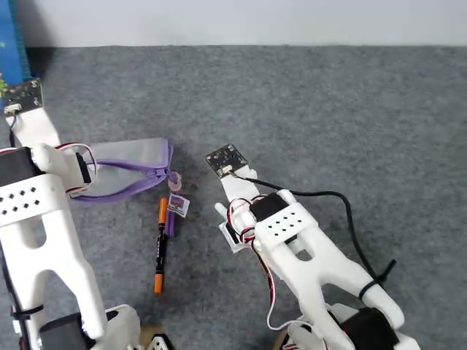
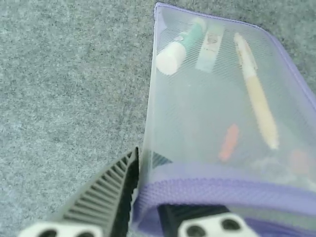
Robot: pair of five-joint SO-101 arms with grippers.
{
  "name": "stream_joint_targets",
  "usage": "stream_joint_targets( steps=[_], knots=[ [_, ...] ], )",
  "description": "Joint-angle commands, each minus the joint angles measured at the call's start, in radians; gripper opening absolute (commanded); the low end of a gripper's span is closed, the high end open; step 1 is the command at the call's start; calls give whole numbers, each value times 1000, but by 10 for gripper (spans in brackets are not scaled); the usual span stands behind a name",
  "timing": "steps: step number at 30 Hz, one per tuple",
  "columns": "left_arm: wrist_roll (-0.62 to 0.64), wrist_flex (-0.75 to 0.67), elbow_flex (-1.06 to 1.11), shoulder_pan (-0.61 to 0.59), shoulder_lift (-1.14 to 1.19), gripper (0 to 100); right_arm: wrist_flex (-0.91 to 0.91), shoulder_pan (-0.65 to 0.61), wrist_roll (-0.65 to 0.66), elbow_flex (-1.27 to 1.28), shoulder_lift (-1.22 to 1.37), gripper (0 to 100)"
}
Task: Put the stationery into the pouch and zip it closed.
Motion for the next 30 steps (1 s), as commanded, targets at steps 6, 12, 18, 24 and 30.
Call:
stream_joint_targets(
  steps=[6,12,18,24,30],
  knots=[
    [-3,-12,7,-9,8,11,-124,2,12,-20,-16,175],
    [-3,-12,7,-9,12,11,-263,-12,18,-29,151,170],
    [-3,-12,7,-9,12,11,-372,-5,63,-29,305,169],
    [-3,-12,7,-9,12,11,-305,-13,91,-51,297,0],
    [-3,-12,7,-9,14,11,-147,-13,123,-49,111,9]
  ],
)
